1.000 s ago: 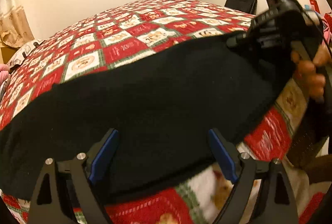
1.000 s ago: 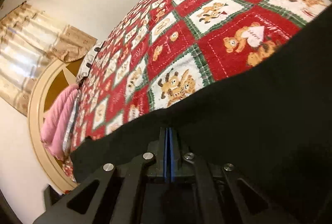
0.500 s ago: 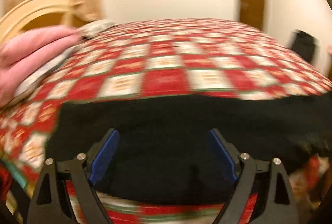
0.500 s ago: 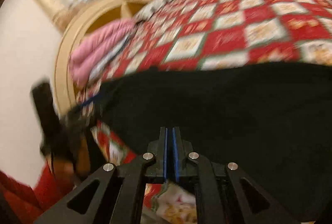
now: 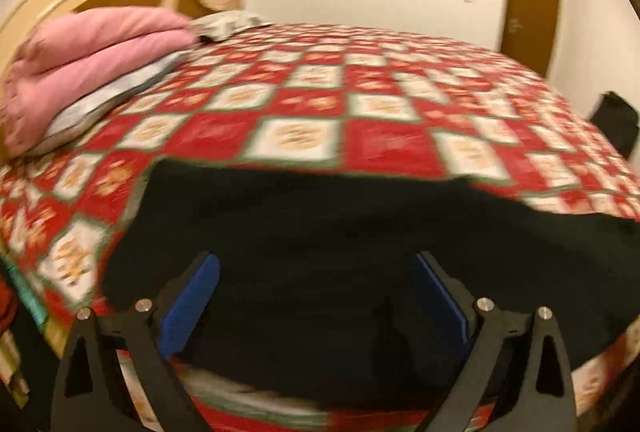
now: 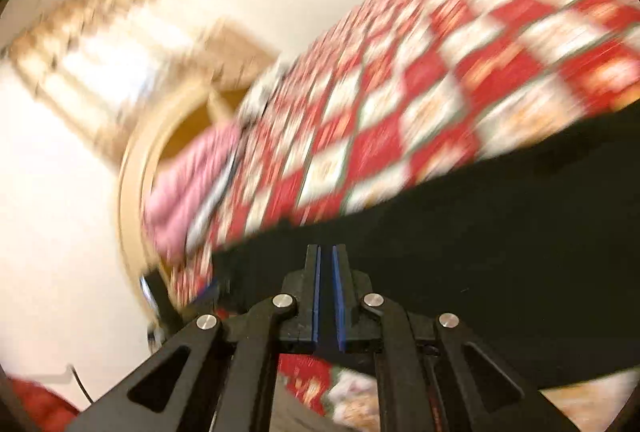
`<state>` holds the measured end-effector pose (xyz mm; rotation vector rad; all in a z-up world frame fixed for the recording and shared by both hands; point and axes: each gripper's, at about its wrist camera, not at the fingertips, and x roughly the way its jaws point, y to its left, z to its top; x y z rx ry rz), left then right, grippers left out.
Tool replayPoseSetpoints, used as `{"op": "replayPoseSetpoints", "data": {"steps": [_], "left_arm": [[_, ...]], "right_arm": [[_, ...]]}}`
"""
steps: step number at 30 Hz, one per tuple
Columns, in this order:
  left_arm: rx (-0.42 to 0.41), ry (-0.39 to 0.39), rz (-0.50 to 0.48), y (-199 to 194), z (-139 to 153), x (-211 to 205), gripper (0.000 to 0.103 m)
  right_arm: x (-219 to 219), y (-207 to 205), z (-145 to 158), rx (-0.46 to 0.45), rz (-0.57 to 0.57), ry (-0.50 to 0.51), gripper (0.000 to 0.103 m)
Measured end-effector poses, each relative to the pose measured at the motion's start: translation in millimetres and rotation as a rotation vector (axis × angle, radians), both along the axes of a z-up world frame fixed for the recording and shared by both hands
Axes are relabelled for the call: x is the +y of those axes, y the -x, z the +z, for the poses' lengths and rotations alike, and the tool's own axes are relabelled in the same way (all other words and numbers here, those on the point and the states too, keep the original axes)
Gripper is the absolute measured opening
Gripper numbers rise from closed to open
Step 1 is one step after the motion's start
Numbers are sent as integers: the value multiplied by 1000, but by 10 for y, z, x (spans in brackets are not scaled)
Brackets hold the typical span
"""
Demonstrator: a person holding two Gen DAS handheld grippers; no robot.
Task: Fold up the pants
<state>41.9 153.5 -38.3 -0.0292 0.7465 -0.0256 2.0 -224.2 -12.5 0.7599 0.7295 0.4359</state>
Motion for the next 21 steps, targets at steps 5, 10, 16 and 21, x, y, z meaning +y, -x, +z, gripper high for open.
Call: {"op": "replayPoseSetpoints", "data": {"steps": [5,10,16,21], "left_arm": [[-5,47,-190,-40,160,-614,99],[-15,13,-318,-28,211,-1145,99],[48,-9,-385,62,36,-1477,99],[129,-8,-369,74,-169,-1492,99]], "right_arm": [[-1183,600,372,-82,-406,133,84],[-2254,1141,430,6,-812,289,84],[-2881,1450,75,80,-941,280,84],[-2649,1278,50,81,-910,471,83]]}}
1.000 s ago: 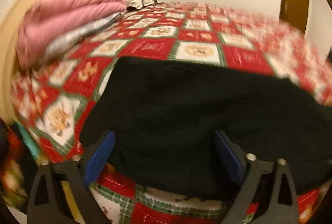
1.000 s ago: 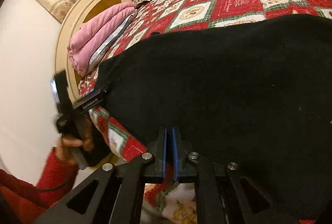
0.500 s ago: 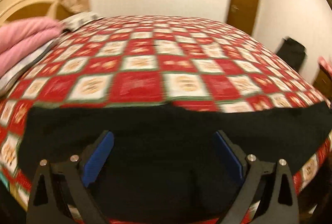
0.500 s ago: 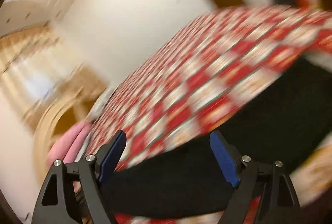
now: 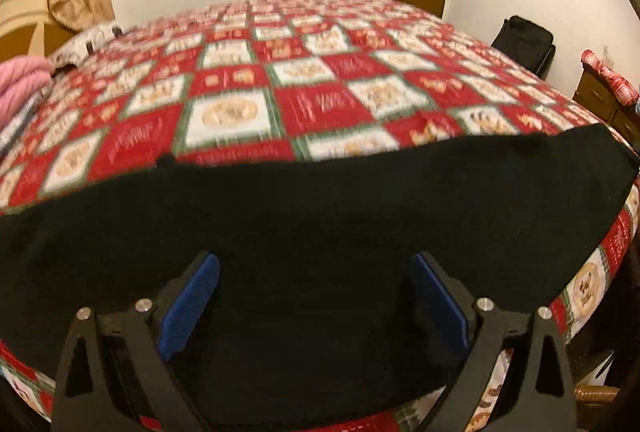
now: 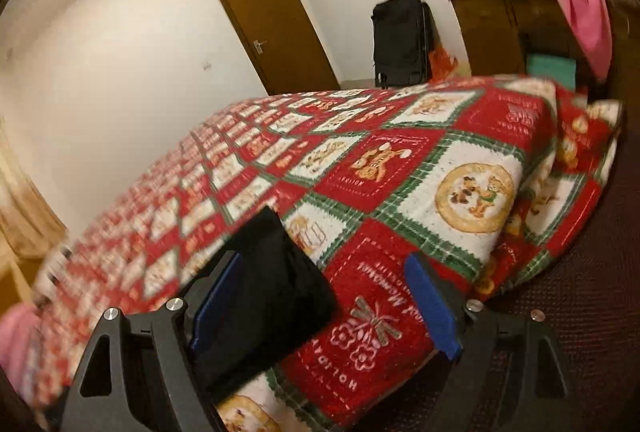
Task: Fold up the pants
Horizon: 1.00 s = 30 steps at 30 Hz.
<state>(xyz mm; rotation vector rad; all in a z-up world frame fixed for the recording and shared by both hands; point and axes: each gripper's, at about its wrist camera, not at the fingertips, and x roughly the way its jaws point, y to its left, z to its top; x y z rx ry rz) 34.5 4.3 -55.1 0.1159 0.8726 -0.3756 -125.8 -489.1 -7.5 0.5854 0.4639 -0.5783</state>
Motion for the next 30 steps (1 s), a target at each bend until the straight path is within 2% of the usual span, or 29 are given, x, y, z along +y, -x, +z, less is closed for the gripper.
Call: {"op": "replayPoseSetpoints", "data": {"steps": [2,4,5,6,10,16,17,19,20,21,24,26,30], "left_arm": [[-26,-27,-8,48,-13,-31,99],[-34,-54,-24,85,-21,-73,99],[-34,-53,-25,89,-21,-68,99],[-33,-48,-25,93,-21,-57,99],[-23,-22,-20,83,-10,-12,99],[-22,-17,-18,84,-19,7,99],[-22,-18,-16,85,-21,5,99],[-24,-23,-15,86,-24,6,99],[-24,-24,-16,88,-25,6,99],[-23,-23,-15,88,-23,7,99],[-13,1,-13,79,-4,40,99],[-9,16,1,53,24,95,99],[-13,56,56,-12,100,275,99]], "right_arm": [[101,-8,-23,13,-8,13,80],[162,-5,-4,34,-11,34,70],[198,-12,11,25,11,24,57],[220,-41,11,16,44,-8,49],[296,-74,-9,10,88,-62,49],[121,6,-73,-96,70,-189,48],[104,-16,-94,-96,80,-189,45],[130,-97,-97,-39,87,-141,26],[156,-140,-94,6,92,-109,13],[164,-162,-95,24,103,-101,10],[164,-173,-68,24,107,-127,7],[257,-210,46,12,134,-95,7],[765,-373,411,-40,307,-7,7]]}}
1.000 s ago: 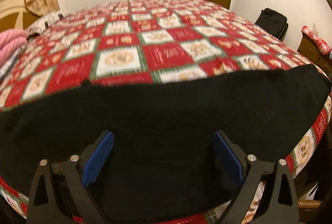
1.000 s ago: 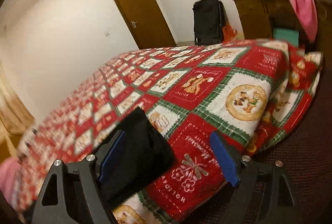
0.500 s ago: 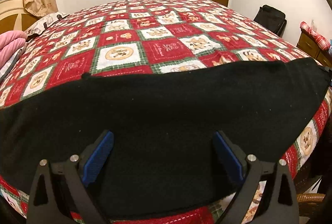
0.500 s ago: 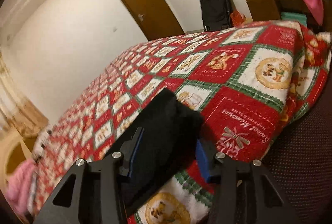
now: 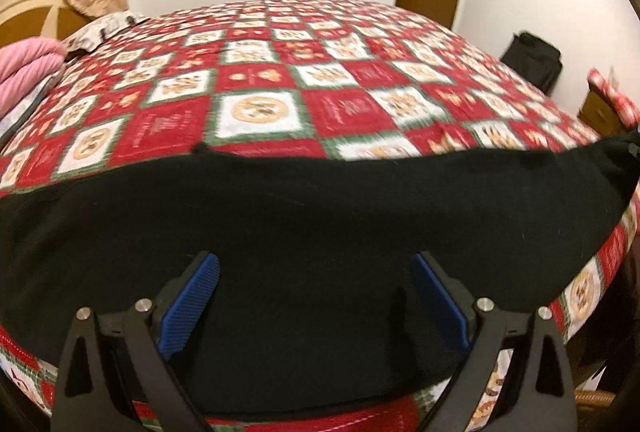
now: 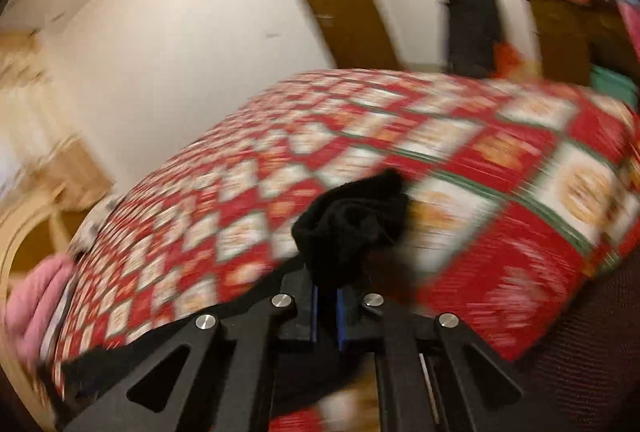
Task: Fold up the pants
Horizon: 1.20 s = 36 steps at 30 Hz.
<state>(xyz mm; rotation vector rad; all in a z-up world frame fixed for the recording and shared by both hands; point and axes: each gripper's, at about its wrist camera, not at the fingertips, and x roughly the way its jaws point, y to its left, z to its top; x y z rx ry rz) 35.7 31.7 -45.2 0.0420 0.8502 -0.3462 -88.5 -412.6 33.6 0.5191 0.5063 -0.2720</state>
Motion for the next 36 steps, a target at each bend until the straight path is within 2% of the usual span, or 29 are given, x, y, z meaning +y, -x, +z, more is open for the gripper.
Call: {"op": "replayPoseSetpoints", "data": {"steps": [4,7,10,12,15,19,20,22,23,24,25,28,30,31,33,35,36], "left_arm": [[9,57,57,-63,60,192,99],[4,65,76,-66,73,282,99],[-4,49,80,-57,67,312,99],[-5,43,76,-64,53,323,99],[4,46,70,-82,25,330,99],[12,46,66,-88,-1,327,99],[15,46,65,-92,-10,324,99],[20,44,64,-92,-25,318,99],[22,43,64,-85,-29,314,99],[24,43,63,-81,-32,311,99],[23,42,62,-77,-30,310,99],[13,32,62,-59,-6,314,99],[3,26,62,-50,7,312,99],[-3,21,62,-44,8,307,99],[-5,15,59,-45,-2,290,99],[5,18,49,-45,-26,255,99],[8,16,43,-38,-35,237,99]], "right_arm": [[838,-352,184,-22,267,81,7],[1462,-583,36,-8,450,98,7],[2044,-732,-252,41,590,144,6],[2286,-779,-424,71,652,145,7],[2646,-748,-687,128,711,271,7],[2791,-661,-856,166,714,387,8],[2820,-654,-873,173,719,404,11],[2845,-611,-848,161,733,423,29],[2856,-610,-833,153,757,409,48],[2879,-595,-824,144,789,382,60],[2906,-566,-809,127,830,339,60],[2928,-492,-694,89,939,213,60],[2768,-481,-514,8,933,118,58],[2636,-511,-432,-22,897,69,52],[2353,-654,-338,-28,794,-3,19],[2203,-852,-363,28,691,32,9],[2178,-947,-410,45,670,50,9]]}}
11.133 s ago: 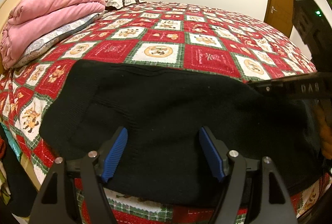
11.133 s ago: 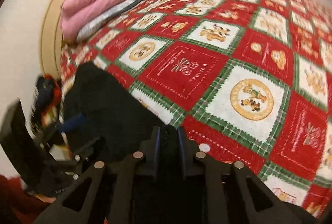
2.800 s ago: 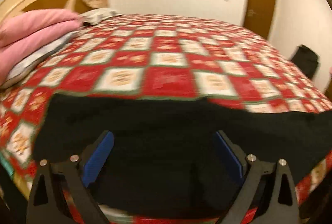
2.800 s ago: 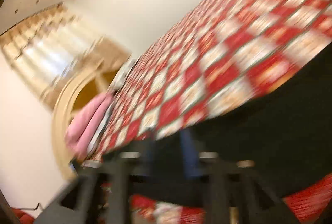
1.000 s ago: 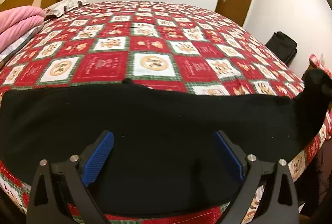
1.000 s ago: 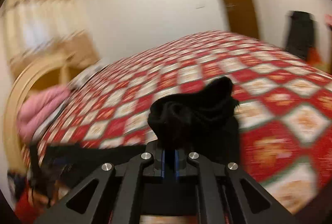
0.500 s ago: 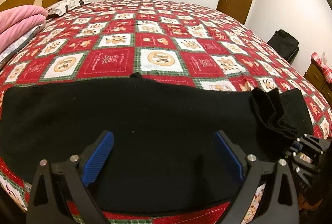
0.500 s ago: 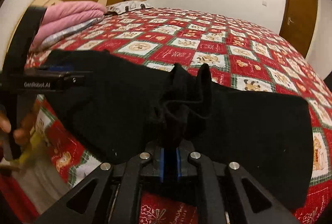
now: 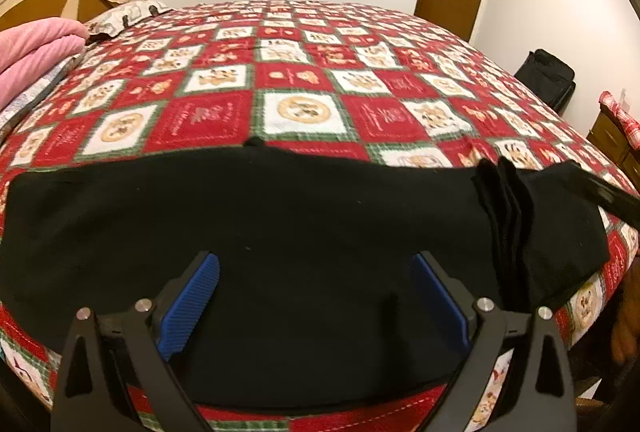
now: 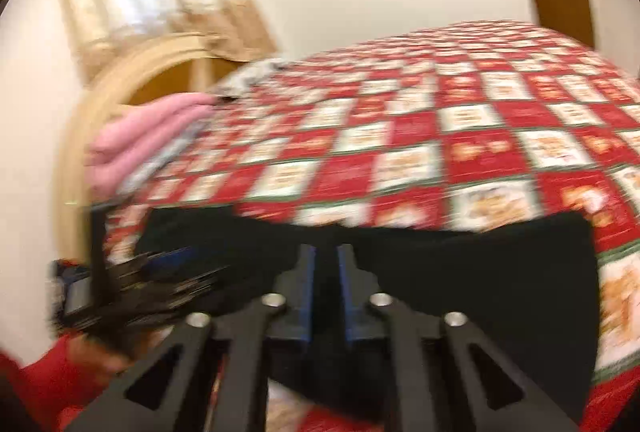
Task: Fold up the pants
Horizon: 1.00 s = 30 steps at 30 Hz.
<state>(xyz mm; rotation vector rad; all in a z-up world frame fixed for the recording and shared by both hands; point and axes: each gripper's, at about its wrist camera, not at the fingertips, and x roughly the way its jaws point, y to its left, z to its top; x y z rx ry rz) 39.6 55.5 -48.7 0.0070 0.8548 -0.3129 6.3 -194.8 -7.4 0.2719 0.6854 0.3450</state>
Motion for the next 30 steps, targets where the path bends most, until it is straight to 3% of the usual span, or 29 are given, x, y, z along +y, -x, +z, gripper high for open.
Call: {"op": "replayPoseSetpoints", "data": {"steps": [5,7,9,11,13,16,19,22,24,30], "left_arm": [[-18,-47,-16,42,-8,-66,99],[-18,-56,-15,41,-17,-63,99],[-11,-53,-18,36,-34,-57,99],[-13,-53,-26,37,-28,-73,99],[-48,-57,-48,67,36,-120,99],[-102,-45,-107,78,209,-277,99],[-146,-15,-191,59,379,-550,99],[-156,20,-247,20,469,-874,99],[-160,27,-261,-10,451,-1112,99],[-140,-97,-238,29,109,-1401,99]], "right_arm": [[260,-439,-408,118,54,-21,8],[388,-516,-487,99,70,-36,8],[473,-577,-568,148,108,-77,8],[500,-547,-514,145,132,-71,8],[370,-451,-333,114,162,-156,8],[-110,-204,95,-16,69,-203,8],[-629,-35,302,-48,-92,-97,8],[-1019,75,212,12,-206,8,8],[-1184,112,96,46,-236,-14,8],[-1275,-167,-450,162,-278,-15,8]]}}
